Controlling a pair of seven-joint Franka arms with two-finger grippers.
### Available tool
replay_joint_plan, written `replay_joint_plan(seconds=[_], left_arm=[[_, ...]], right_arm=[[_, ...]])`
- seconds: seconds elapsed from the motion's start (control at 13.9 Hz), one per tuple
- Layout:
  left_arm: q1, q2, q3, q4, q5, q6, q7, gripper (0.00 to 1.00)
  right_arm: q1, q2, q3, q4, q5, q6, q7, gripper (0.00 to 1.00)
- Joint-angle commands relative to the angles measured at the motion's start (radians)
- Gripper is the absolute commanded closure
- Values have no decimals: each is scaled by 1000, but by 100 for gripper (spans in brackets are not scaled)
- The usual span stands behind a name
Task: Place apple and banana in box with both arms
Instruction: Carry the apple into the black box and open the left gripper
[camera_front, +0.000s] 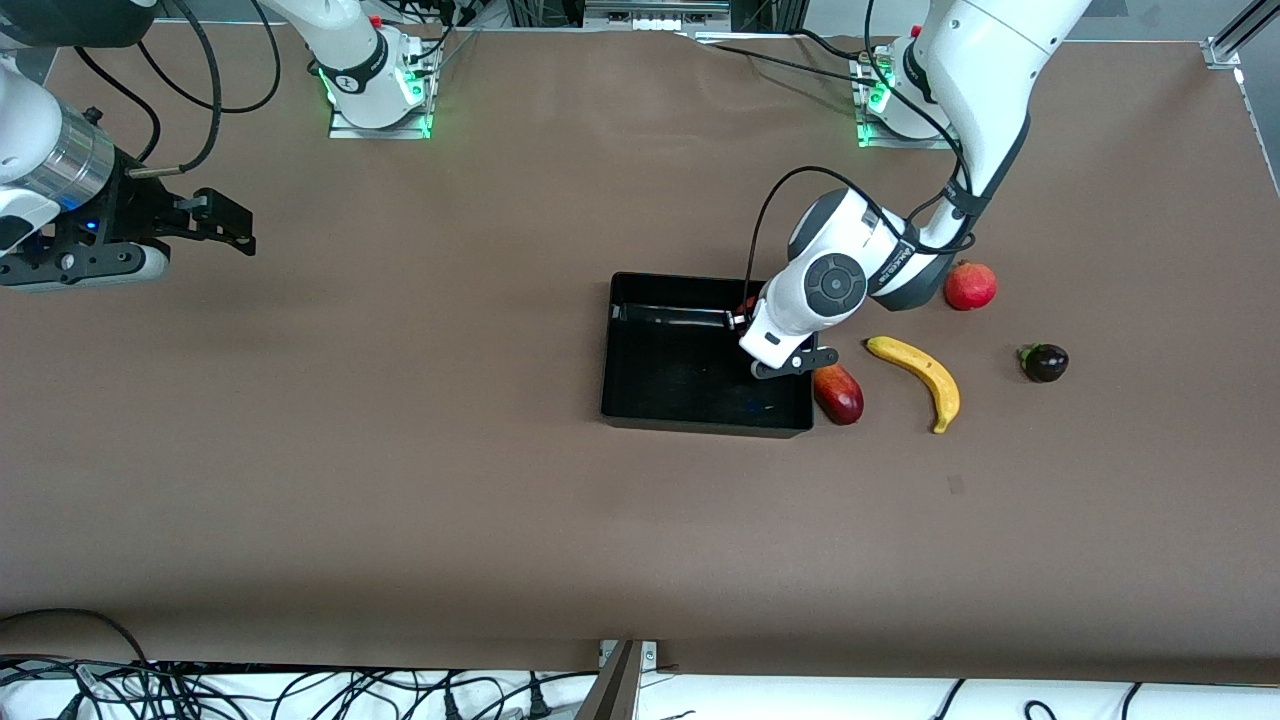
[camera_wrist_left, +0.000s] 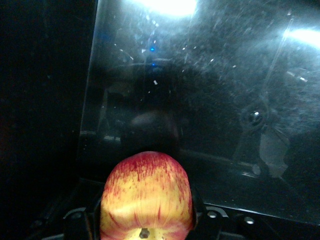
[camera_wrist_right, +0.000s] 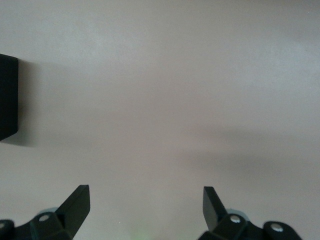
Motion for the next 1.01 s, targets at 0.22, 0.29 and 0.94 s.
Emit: replay_joint_plan(seconds=[0.22,0.29,0.94], left_arm=[[-5,-33,4,-14,17,9,-22,0],[0,-49,4,-6,17,-3,-22,0],[128,-129,58,249,184,-332,-23,0]], right_arm=[[-6,-8,10,-9,-17,13,-9,0],[-6,-8,10,-9,-17,13,-9,0],[-1,2,15,0,-22,20,0,0]])
